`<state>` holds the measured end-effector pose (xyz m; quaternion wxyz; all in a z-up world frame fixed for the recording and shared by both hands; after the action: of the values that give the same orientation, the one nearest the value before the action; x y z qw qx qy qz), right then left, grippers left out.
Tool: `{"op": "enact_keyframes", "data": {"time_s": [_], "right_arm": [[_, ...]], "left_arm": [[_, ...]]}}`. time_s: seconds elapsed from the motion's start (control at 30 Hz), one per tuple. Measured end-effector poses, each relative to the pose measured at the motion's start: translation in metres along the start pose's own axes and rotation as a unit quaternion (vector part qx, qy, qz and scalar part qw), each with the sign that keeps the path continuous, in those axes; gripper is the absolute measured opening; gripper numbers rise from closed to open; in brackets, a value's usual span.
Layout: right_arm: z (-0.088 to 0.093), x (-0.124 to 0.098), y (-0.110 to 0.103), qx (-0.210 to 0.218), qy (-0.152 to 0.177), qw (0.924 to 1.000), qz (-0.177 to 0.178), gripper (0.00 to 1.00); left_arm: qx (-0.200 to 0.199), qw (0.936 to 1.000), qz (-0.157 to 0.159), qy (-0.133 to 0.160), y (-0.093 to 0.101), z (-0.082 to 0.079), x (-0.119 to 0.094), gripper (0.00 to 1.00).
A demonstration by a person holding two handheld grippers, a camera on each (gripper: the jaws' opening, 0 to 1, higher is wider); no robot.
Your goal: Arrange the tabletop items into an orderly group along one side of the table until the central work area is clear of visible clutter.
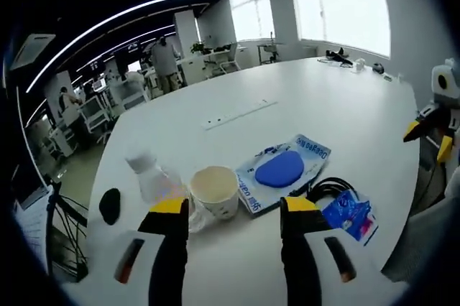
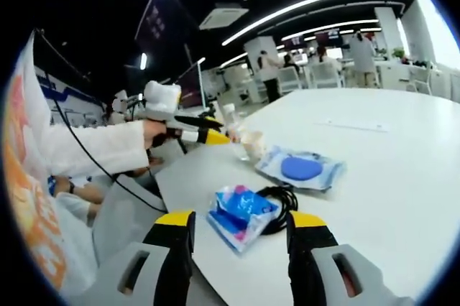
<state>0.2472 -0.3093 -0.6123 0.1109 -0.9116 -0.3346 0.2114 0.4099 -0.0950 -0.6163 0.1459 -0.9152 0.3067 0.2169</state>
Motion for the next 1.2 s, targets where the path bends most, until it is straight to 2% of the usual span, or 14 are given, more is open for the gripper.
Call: {"op": "enact_keyframes", "data": {"time_s": [0.2, 0.37, 0.5, 0.73, 1.2], "right_arm": [[0.001, -0.007, 0.003, 0.022, 0.01, 0.9997, 0.006, 0.52], [0.006, -0.012, 0.008, 0.032, 0.003, 0.9994, 0.016, 0.52], [0.008, -0.016, 0.013, 0.027, -0.004, 0.9994, 0.022, 0.52], [0.012, -0.017, 0.019, 0.041, -0.005, 0.9987, 0.032, 0.52], [0.027, -0.024, 0.019, 0.064, -0.013, 0.9974, 0.032, 0.51]], "left_arm": [[-0.041, 0.9989, -0.024, -0.001, -0.003, 0.015, -0.028, 0.52], [-0.093, 0.9939, -0.028, 0.052, 0.003, 0.01, -0.047, 0.63], [-0.122, 0.9899, -0.032, 0.064, 0.013, 0.012, -0.055, 0.69], [-0.171, 0.9818, -0.049, 0.066, 0.03, 0.025, -0.061, 0.69], [-0.195, 0.979, -0.043, 0.042, 0.047, 0.044, -0.069, 0.67]]}}
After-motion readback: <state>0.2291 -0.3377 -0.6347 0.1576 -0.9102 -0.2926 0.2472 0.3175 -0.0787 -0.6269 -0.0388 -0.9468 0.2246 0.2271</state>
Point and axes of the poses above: the point that each gripper's makers call its tool centre point, and the gripper's own axes: x roughly forward along the fingers, y roughly to its right, z roughly out of its underside, the point moved 2 cm from there along -x, roughly backward along the fingers, and after that the axes turned 5 degrees about y, right-handed, at the moved point
